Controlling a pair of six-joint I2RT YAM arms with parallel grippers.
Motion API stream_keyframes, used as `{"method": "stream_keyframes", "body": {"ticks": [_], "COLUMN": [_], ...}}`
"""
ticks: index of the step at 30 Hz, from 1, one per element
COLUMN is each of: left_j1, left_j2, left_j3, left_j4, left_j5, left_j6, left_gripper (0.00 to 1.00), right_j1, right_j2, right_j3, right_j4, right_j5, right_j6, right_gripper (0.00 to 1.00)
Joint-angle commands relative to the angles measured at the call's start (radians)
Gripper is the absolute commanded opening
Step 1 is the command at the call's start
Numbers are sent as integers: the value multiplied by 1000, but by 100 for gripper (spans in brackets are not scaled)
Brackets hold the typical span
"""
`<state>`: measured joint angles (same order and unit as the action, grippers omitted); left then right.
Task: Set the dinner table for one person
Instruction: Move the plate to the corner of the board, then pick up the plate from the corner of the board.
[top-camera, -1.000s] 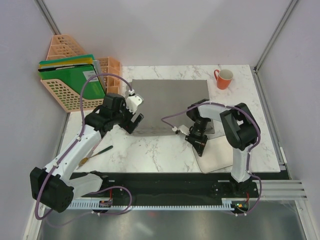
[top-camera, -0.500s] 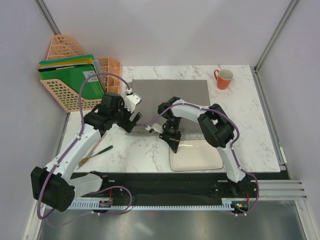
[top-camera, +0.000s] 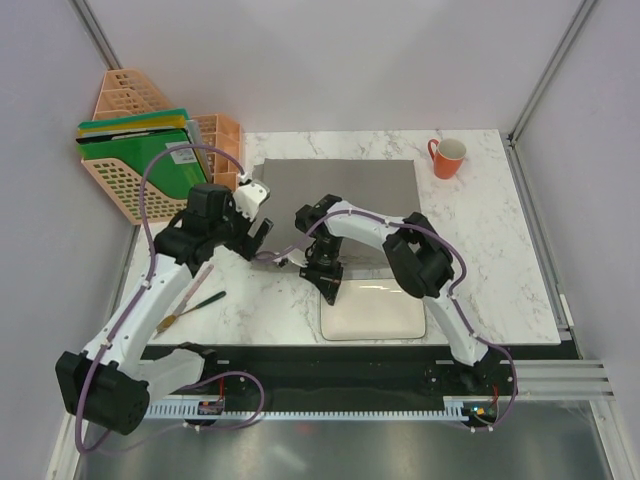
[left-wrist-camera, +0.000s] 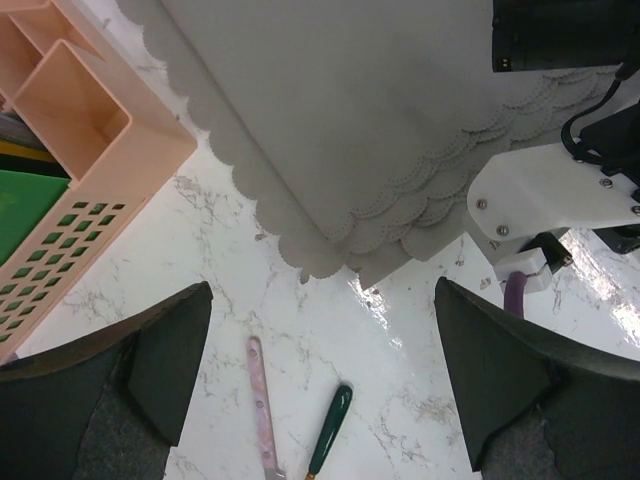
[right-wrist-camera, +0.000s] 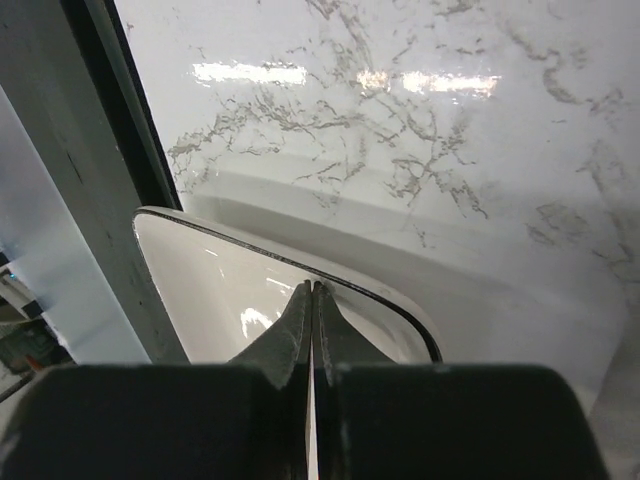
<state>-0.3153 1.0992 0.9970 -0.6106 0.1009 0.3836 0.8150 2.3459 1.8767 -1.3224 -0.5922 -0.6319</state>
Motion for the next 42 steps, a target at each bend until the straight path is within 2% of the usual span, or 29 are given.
{"method": "stream_keyframes", "body": {"ticks": [1, 5, 7, 8, 9, 11, 12, 14, 16, 17, 18, 20, 21, 25, 26, 28, 30, 32, 34, 37, 38, 40, 42], "left_j1": [5, 5, 7, 7, 5, 7, 7, 5, 4, 5, 4, -4, -4, -16, -18, -31, -53, -93, -128, -154, -160, -165, -165], "left_j2": [-53, -81, -99, -105, -122, -130, -130, -110, -85, -49, -27, 49, 80, 250, 284, 333, 335, 330, 320, 365, 379, 401, 433], "left_j3": [54, 75, 86, 91, 95, 106, 111, 126, 127, 127, 129, 138, 140, 170, 175, 169, 155, 131, 103, 94, 98, 103, 111], "left_j4": [40, 17, -1, -35, -53, -113, -192, -297, -432, -466, -526, -551, -554, -554, -543, -494, -369, -258, -192, -163, -176, -225, -286], "left_j5": [0, 3, 11, 14, 29, 63, 112, 173, 299, 342, 411, 457, 497, 580, 609, 619, 528, 455, 370, 408, 460, 518, 603], "left_j6": [28, 26, 23, 21, 23, 41, 49, 70, 86, 109, 118, 126, 126, 121, 107, 74, -3, -55, -101, -160, -149, -121, -83], "left_gripper": [100, 100, 100, 100, 100, 100, 100, 100, 100, 100, 100, 100, 100, 100, 100, 100, 100, 100, 100, 100, 100, 100, 100], "right_j1": [16, 16, 16, 16, 15, 15, 15, 12, -32, -65, -124, -201, -274, -376, -387, -445, -471, -514, -614, -753, -779, -847, -890], "right_j2": [-142, -304, -403, -437, -509, -591, -675, -762, -902, -943, -1006, -1062, -1104, -1140, -1127, -1125, -1097, -1071, -1021, -915, -848, -794, -728], "right_j3": [-31, -18, -5, 2, 1, -31, -51, -153, -264, -397, -457, -636, -684, -830, -826, -815, -783, -751, -734, -670, -651, -622, -581], "right_j4": [97, 89, 80, 72, 66, 65, 68, 77, 132, 156, 184, 215, 244, 320, 322, 348, 362, 362, 379, 329, 296, 197, 103], "right_j5": [-3, 28, 55, 63, 87, 121, 146, 268, 342, 389, 422, 448, 451, 491, 526, 502, 560, 548, 533, 404, 358, 248, 213], "right_j6": [-11, 27, 46, 57, 66, 92, 98, 121, 155, 173, 195, 192, 187, 202, 216, 224, 236, 225, 254, 247, 195, 132, 22], "right_gripper": [0, 0, 21, 38, 61, 75, 98, 98, 98, 98, 98, 98, 98, 98, 97, 93, 95, 96, 96, 95, 90, 89, 88]}}
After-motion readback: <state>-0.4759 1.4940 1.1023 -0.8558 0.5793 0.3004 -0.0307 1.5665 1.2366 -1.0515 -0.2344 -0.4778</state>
